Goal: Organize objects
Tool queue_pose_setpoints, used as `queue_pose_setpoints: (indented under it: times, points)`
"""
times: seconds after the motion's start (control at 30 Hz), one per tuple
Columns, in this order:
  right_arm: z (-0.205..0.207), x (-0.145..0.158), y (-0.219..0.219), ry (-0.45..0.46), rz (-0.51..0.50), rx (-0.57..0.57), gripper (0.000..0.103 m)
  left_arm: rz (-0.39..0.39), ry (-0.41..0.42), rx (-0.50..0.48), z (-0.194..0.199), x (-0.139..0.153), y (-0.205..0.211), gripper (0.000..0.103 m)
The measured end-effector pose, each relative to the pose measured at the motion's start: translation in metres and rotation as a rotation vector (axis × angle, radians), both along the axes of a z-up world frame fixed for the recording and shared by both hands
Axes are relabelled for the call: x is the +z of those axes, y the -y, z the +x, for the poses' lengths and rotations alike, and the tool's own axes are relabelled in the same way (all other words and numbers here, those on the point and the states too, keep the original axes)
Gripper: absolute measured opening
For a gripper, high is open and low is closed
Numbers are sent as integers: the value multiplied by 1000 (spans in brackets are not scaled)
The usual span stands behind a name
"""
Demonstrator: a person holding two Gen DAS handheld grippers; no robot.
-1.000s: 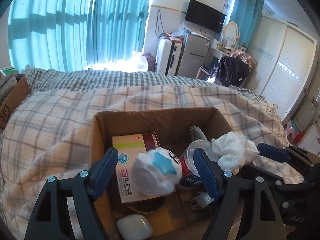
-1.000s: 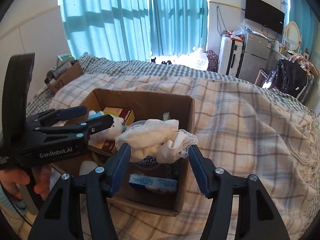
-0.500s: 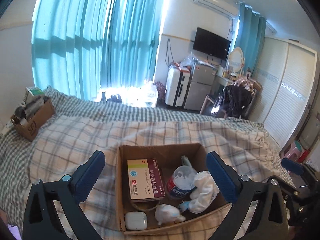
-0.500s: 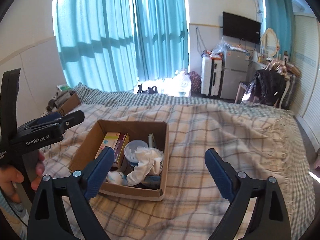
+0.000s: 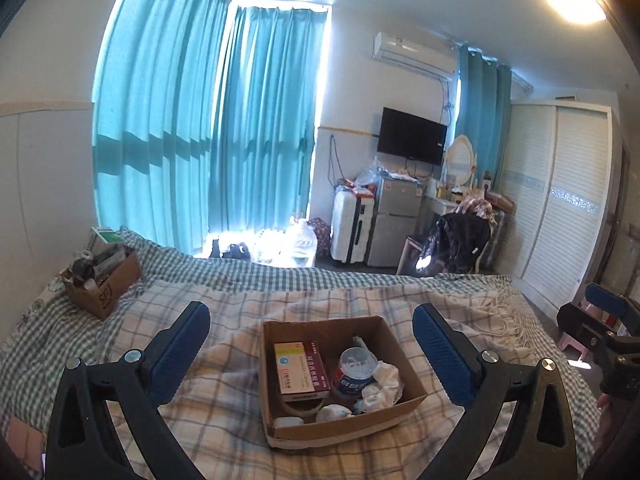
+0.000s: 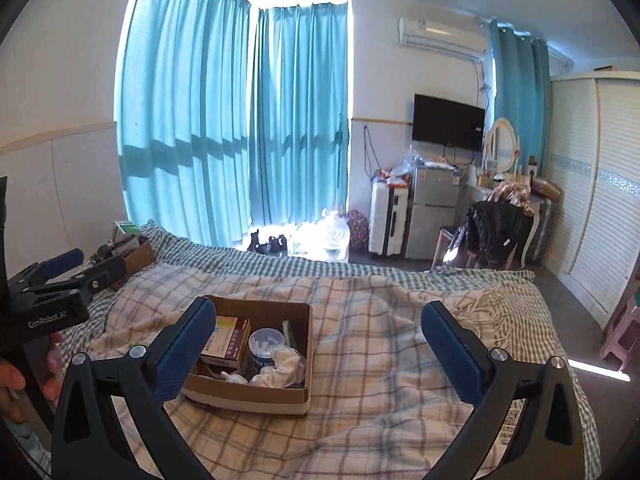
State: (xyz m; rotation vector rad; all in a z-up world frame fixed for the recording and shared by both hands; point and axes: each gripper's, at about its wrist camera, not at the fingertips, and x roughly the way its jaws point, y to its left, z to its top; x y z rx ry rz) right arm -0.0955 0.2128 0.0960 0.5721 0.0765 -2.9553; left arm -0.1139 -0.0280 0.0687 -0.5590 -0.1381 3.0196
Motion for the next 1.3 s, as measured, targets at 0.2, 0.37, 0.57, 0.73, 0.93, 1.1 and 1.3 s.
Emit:
queue_pose_setpoints:
  times: [0.2, 0.37, 0.57, 0.73, 0.93, 1.1, 1.3]
  points:
    - [21, -25, 1, -70, -5, -16, 103, 9, -36, 42, 24, -18, 5, 103]
    - [13, -69, -1, -43, -8, -41, 103, 25, -27, 63, 29, -50, 3, 103]
    - [8, -115, -1, -33, 16, -76, 103, -16, -49, 95, 35, -105, -5, 103]
    - [11, -136, 10, -24, 49, -74, 103, -27, -39, 87, 38, -132, -8, 103]
    - [7, -140, 13, -12, 53, -77, 103, -22, -41, 73, 41, -132, -9, 103]
    - [6, -143, 15, 0, 59, -71, 103, -64, -33, 49, 43, -135, -19, 103]
    - [6, -145, 17, 7, 70, -61, 103, -43, -20, 53, 42, -136, -14, 103]
